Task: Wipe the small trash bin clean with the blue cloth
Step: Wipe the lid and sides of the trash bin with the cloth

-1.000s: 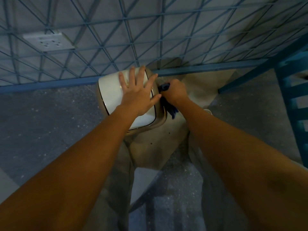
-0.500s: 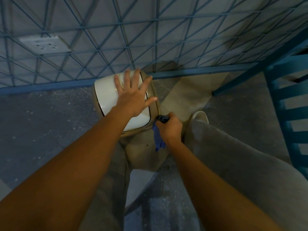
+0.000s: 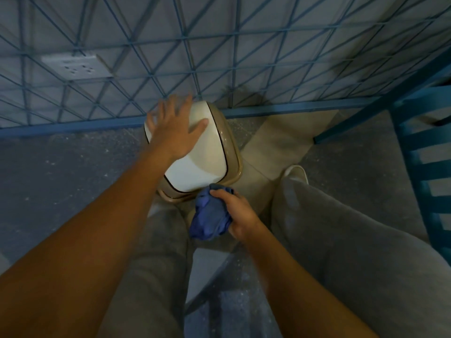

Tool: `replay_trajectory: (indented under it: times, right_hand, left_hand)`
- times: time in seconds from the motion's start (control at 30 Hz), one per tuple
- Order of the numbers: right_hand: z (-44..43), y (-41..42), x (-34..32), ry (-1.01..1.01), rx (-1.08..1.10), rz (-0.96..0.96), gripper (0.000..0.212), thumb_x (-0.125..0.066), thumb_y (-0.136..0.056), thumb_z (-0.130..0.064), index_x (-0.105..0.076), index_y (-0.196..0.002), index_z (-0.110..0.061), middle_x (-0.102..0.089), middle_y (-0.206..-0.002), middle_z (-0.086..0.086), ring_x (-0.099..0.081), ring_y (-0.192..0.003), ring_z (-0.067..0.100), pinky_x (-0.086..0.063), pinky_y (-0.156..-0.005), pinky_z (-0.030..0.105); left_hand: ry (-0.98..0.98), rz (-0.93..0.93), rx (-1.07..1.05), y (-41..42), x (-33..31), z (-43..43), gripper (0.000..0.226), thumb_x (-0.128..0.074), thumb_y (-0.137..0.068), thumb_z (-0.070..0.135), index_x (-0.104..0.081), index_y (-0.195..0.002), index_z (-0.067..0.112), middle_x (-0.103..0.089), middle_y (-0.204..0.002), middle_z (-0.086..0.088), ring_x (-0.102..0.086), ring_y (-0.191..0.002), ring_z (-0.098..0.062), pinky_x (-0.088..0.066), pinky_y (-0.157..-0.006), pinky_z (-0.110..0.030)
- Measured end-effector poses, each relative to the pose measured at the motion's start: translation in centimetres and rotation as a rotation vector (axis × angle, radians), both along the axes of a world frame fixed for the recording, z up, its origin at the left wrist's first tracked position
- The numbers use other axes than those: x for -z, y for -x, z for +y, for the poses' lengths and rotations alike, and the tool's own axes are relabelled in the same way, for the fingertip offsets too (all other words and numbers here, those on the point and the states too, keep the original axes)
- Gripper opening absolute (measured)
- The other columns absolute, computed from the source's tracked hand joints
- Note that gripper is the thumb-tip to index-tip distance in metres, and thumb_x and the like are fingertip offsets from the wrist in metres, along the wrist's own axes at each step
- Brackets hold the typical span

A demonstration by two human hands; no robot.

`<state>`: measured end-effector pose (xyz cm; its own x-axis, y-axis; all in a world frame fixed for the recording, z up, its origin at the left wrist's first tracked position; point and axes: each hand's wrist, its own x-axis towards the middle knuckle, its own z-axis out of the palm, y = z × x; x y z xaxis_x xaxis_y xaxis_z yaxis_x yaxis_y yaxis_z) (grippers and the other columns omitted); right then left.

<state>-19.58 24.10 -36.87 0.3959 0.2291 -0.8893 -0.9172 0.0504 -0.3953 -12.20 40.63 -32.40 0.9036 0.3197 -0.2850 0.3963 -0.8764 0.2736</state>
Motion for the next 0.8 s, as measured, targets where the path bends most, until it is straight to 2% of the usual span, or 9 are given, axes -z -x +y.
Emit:
replay_trajectory:
  times: [0.1,0.2,0.3,0.37,0.47,0.57,0.67,0.73,0.8]
  right_hand:
    - [-0.8,-1.3,0.2,0.026,-0.012,-0.017,0.039,-0.063,-0.083,-0.014,-0.055,-0.118,0.001,-0.062,-0.087,0.012,-0.061,-0.076,0.022,-0.052,-0.065,0.031]
    - [-1.4,-2.9,0.2,0.056,0.004,-0.047,0.037,-0.063,-0.084,-0.012,-0.053,-0.118,0.0,-0.062,-0.089,0.013,-0.061,-0.075,0.022,-0.051,-0.063,0.031]
    - [-1.6,-4.6,0.3,0.056,0.038,-0.084,0.052,-0.07,-0.075,-0.016,-0.052,-0.12,0.002,-0.061,-0.106,0.022,-0.063,-0.091,0.032,-0.054,-0.08,0.04]
    - [-1.8,-5.9,0.9,0.024,0.026,-0.122,0.062,-0.072,-0.067,-0.022,-0.053,-0.119,0.005,-0.061,-0.109,0.025,-0.064,-0.094,0.034,-0.054,-0.083,0.041]
    - [-1.9,-8.2,1.0,0.032,-0.022,-0.169,0.049,-0.07,-0.067,-0.025,-0.059,-0.107,0.001,-0.063,-0.099,0.022,-0.064,-0.081,0.027,-0.054,-0.072,0.032]
    - [-1.7,-10.2,-0.8,0.046,-0.041,-0.193,0.028,-0.064,-0.082,-0.021,-0.059,-0.101,-0.002,-0.064,-0.087,0.013,-0.063,-0.075,0.02,-0.052,-0.062,0.027]
    - [-1.3,-11.8,-1.1,0.045,-0.038,-0.204,0.012,-0.059,-0.087,-0.014,-0.058,-0.08,-0.005,-0.061,-0.076,0.008,-0.059,-0.069,0.017,-0.05,-0.062,0.025]
    - [-0.9,-12.6,-0.9,0.033,-0.059,-0.223,0.011,-0.059,-0.087,-0.013,-0.058,-0.081,-0.004,-0.062,-0.079,0.01,-0.06,-0.071,0.018,-0.051,-0.066,0.026]
    - [-0.4,-13.0,-0.7,0.045,-0.094,-0.248,0.021,-0.062,-0.084,-0.015,-0.06,-0.096,0.002,-0.064,-0.09,0.015,-0.062,-0.077,0.022,-0.052,-0.071,0.03]
  left_hand:
    - [0.027,0.085,-0.075,1.0,0.1,1.9,0.062,-0.032,-0.092,0.055,-0.014,-0.145,0.03,-0.018,-0.152,-0.015,-0.016,-0.141,-0.033,-0.009,-0.113,-0.054]
    - [0.099,0.085,-0.09,2.2,0.2,2.9,0.061,-0.034,-0.092,0.053,-0.014,-0.145,0.033,-0.025,-0.148,-0.016,-0.024,-0.136,-0.038,-0.021,-0.112,-0.053]
    - [0.118,0.075,-0.136,3.2,0.1,3.3,0.06,-0.034,-0.092,0.054,-0.014,-0.145,0.034,-0.028,-0.144,-0.019,-0.027,-0.132,-0.04,-0.024,-0.111,-0.053]
    - [0.147,0.082,-0.176,3.9,0.0,3.3,0.062,-0.035,-0.091,0.055,-0.013,-0.145,0.035,-0.028,-0.142,-0.02,-0.027,-0.132,-0.04,-0.023,-0.109,-0.051]
    - [0.179,0.093,-0.234,4.8,-0.3,3.1,0.066,-0.037,-0.09,0.056,-0.008,-0.146,0.034,-0.024,-0.144,-0.02,-0.024,-0.133,-0.04,-0.022,-0.11,-0.051]
    - [0.216,0.103,-0.266,5.4,-0.5,2.5,0.072,-0.038,-0.089,0.057,-0.005,-0.147,0.031,-0.019,-0.147,-0.02,-0.022,-0.135,-0.04,-0.023,-0.11,-0.052]
    - [0.235,0.131,-0.3,5.5,-1.0,1.7,0.075,-0.038,-0.089,0.057,-0.002,-0.147,0.026,-0.009,-0.152,-0.021,-0.019,-0.138,-0.04,-0.021,-0.111,-0.051]
    - [0.236,0.154,-0.333,5.6,-1.3,1.3,0.077,-0.039,-0.089,0.056,-0.001,-0.147,0.024,-0.006,-0.153,-0.021,-0.018,-0.138,-0.041,-0.02,-0.112,-0.052]
    - [0.243,0.172,-0.361,6.0,-1.4,0.9,0.078,-0.039,-0.088,0.057,0.001,-0.147,0.024,-0.007,-0.153,-0.02,-0.02,-0.138,-0.041,-0.022,-0.111,-0.054]
